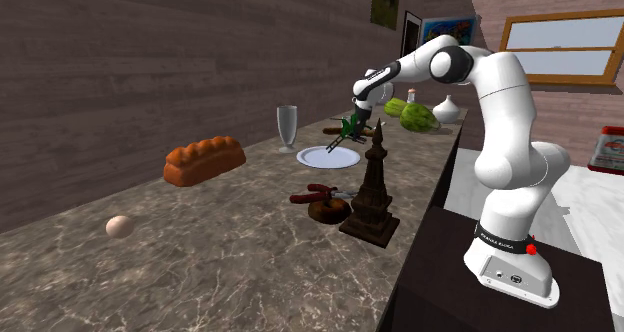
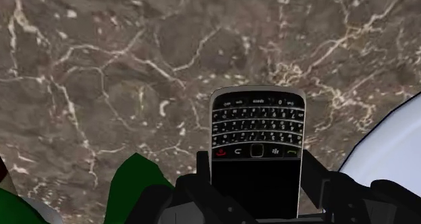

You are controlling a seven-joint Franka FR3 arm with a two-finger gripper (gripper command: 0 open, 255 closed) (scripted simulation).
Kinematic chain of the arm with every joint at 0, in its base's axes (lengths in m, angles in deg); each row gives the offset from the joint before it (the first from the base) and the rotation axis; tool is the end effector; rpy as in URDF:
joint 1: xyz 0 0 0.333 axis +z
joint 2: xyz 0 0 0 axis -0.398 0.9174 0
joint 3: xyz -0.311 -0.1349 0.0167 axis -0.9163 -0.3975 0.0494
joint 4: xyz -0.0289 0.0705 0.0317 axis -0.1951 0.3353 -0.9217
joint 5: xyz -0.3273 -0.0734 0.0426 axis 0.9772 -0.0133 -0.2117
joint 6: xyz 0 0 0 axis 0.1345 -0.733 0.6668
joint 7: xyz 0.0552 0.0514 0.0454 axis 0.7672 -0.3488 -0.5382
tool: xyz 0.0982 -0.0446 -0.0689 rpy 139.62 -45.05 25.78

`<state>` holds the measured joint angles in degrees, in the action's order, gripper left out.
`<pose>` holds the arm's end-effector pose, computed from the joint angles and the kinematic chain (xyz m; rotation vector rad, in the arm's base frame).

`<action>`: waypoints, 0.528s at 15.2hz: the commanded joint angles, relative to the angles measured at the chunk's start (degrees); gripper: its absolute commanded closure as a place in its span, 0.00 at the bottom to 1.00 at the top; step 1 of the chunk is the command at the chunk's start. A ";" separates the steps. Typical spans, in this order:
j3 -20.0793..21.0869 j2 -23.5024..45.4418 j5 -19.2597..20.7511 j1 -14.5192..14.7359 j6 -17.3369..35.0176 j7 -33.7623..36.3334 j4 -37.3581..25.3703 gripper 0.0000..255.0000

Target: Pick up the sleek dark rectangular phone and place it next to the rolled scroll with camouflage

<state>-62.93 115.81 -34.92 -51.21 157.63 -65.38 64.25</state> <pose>0.6141 -0.2678 0.3958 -3.0601 -0.4808 -0.3338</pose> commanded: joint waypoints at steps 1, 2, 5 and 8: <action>0.03 0.69 -0.09 -0.02 1.42 -0.25 0.94 1.00; 0.04 1.01 -0.12 -0.01 2.03 -0.34 1.22 1.00; 0.06 1.62 -0.18 -0.01 3.12 -0.50 1.72 1.00; 0.06 1.62 -0.18 -0.01 3.12 -0.50 1.71 1.00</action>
<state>-62.78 117.09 -35.16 -51.17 160.82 -65.87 65.68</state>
